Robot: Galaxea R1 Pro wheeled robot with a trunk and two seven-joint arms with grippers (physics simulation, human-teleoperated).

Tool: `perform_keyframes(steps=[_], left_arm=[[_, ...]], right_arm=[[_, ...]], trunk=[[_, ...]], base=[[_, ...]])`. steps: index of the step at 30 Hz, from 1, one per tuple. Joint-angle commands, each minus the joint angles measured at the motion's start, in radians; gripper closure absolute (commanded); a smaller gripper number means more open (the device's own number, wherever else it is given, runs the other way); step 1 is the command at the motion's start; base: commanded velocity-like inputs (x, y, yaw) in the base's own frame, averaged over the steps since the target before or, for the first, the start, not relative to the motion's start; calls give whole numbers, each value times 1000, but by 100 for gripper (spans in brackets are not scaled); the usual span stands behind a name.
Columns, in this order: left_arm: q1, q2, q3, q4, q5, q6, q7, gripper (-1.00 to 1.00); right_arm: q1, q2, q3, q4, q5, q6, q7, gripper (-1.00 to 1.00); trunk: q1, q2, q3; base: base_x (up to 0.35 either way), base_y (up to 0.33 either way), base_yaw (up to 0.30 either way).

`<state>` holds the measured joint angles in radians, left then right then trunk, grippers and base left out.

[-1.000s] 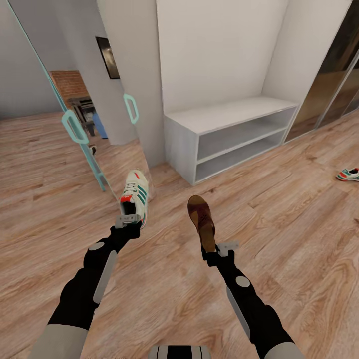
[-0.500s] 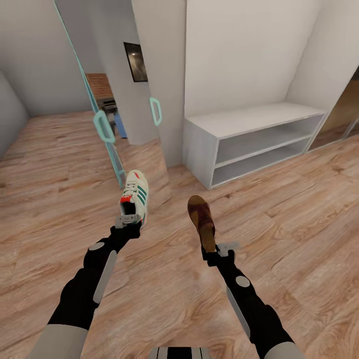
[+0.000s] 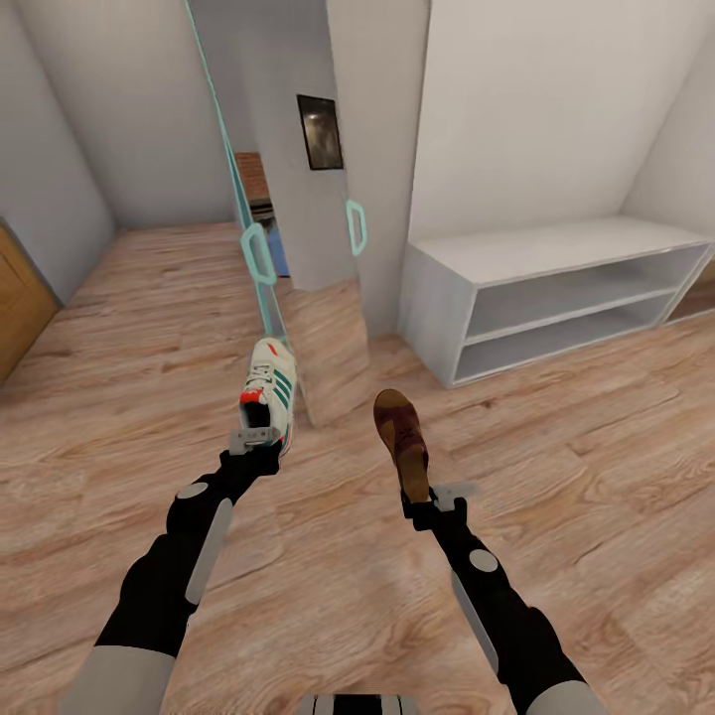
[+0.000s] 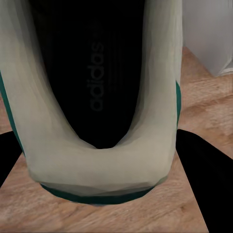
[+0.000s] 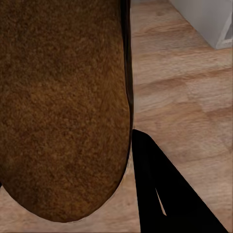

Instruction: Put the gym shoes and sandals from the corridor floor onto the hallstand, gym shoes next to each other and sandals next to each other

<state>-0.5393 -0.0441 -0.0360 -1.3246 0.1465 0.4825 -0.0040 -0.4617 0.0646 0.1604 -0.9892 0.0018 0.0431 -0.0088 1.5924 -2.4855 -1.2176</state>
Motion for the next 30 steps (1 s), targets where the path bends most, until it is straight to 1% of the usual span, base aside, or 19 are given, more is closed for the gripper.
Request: perform_keyframes(steps=[1,30], left_arm=[[-1,0,1,-1,7,5,-1,100],[-1,0,2,2,8,5,-1,100]], right_arm=[[0,0,1,-2,-3,4,-3,100],[0,0,1,-2,-3,4,-3,100]], trunk=[[0,0,0],[0,0,33]], base=[[0,0,238],[0,0,238]])
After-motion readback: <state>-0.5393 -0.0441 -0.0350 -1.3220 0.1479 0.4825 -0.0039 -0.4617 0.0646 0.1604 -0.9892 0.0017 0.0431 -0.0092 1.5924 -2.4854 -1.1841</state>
